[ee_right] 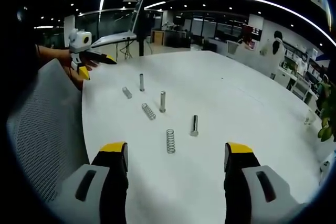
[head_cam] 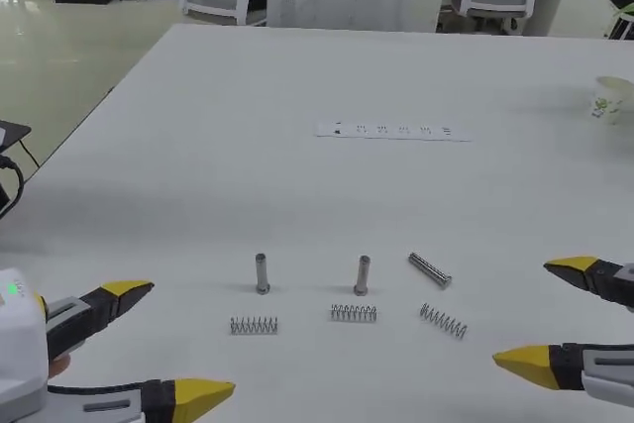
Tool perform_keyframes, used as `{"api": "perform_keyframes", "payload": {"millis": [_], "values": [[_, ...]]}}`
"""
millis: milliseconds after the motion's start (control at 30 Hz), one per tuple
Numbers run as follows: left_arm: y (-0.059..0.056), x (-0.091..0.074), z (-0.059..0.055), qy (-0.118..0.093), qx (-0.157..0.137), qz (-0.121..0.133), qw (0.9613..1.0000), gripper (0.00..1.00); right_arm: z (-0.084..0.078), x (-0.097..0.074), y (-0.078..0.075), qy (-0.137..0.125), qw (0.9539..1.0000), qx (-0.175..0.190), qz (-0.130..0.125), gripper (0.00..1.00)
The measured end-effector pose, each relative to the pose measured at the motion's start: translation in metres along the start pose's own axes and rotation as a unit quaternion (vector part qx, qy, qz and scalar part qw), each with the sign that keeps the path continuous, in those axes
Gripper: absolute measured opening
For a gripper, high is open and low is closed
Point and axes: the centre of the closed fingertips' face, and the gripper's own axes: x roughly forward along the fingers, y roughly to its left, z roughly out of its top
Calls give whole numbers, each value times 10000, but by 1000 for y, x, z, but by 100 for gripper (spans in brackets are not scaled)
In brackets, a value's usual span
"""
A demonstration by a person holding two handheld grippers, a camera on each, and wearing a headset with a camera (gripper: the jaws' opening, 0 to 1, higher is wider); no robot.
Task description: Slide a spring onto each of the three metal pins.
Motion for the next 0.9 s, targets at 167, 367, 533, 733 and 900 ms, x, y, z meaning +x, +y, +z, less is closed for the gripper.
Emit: {"api": "perform_keyframes", "payload": {"millis": [167,367,533,733,900], "values": [[1,1,0,15,5,0,10000,84,1,5,-2,7,10000,-2,32,75],[2,3,2,19,0,2,10000,84,7,12,-7,-9,10000,-32,69,74],[2,5,1,33,-10,2,10000,84,15,21,-10,-33,9999,-90,126,74],[4,5,1,36,-32,36,10000,84,24,34,-15,-55,9996,-157,211,74],[7,4,2,25,-57,93,9999,84,31,44,-20,-59,9994,-207,271,74]]}}
